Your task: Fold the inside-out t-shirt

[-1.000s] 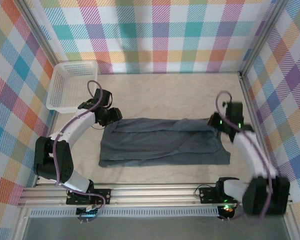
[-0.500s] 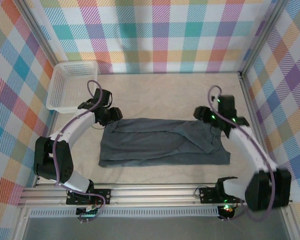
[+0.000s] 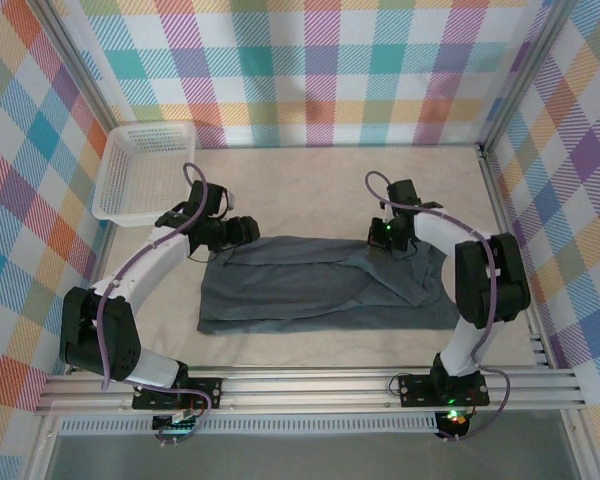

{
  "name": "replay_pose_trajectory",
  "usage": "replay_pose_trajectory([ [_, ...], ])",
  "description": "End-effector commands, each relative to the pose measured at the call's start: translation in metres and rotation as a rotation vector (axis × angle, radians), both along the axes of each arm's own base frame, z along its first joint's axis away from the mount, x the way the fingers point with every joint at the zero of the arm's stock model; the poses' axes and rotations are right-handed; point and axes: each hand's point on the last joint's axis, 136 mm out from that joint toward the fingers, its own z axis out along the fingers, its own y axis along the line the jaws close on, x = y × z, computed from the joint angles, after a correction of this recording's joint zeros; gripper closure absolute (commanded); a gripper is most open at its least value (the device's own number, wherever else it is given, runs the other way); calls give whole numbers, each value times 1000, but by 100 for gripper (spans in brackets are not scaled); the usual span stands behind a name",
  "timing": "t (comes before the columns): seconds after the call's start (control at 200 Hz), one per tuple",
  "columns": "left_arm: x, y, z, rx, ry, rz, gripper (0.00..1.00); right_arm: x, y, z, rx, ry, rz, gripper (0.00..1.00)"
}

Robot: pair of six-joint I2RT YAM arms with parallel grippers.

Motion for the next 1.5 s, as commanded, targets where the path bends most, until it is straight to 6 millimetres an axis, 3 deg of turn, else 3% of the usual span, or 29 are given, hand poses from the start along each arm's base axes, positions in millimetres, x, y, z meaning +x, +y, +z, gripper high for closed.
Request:
replay_pose_trajectory([
  [0.0,-5,3,-4,32,4,-5,35,-24,-2,17,22,-15,-26,100],
  [0.09,-4,3,-6,36,14,-8,35,-59,-3,17,36,-1,-58,100],
  [0.16,-4,2,-8,32,16,-6,35,-99,3,12,34,23,-63,100],
  [0.26,-3,2,-9,22,10,1,35,-155,28,5,72,28,-2,100],
  [0.345,-4,1,-11,21,11,2,35,-177,39,14,106,32,41,71],
  [0.445,-9,0,-14,50,20,-8,35,-160,17,54,17,-107,-12,55],
  [0.535,-15,-2,-21,89,38,-2,40,-131,-7,72,-18,-215,-105,54],
  [0.58,-19,-4,-27,109,59,9,50,-117,-23,65,-46,-192,-174,56],
  [0.645,-27,-5,-37,152,96,22,80,-98,-46,47,-86,-145,-239,67],
  [0.68,-32,-7,-43,179,114,25,100,-89,-53,37,-122,-122,-240,77],
  [0.725,-39,-9,-52,214,146,40,100,-79,-60,24,-189,-101,-217,88],
  [0.81,-48,-15,-69,255,198,47,100,-69,-63,3,-252,-29,-176,99],
  [0.95,-44,-25,-97,266,277,66,100,-54,-54,-23,-255,53,-120,100],
  [1.145,-2,-47,-124,292,291,63,100,-38,-55,-41,-295,114,-141,100],
  [1.285,38,-46,-151,364,301,97,100,-32,-57,-47,-320,167,-171,100],
  [1.425,102,-61,-171,295,290,100,100,-35,-54,-54,-315,220,-145,100],
  [1.5,147,-84,-160,223,232,71,100,-46,-35,-56,-219,279,-85,100],
])
